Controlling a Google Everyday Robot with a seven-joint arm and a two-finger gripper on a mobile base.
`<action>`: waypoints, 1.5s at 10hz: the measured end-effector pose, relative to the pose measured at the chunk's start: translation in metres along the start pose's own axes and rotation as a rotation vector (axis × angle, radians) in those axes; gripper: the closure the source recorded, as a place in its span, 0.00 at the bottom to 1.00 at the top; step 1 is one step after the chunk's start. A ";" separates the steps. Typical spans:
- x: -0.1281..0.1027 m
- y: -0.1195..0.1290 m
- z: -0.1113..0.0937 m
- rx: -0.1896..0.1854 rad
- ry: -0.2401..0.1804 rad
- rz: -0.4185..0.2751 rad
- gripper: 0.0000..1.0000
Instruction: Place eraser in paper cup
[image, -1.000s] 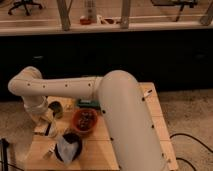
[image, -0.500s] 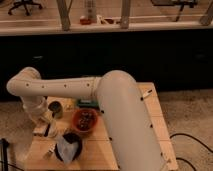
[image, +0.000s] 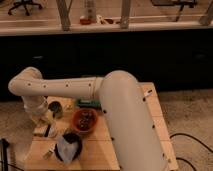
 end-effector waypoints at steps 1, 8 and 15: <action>0.000 0.000 0.000 0.002 0.001 0.001 0.43; 0.005 0.002 -0.003 0.009 0.000 0.007 0.20; 0.011 0.005 -0.010 0.003 0.005 0.002 0.20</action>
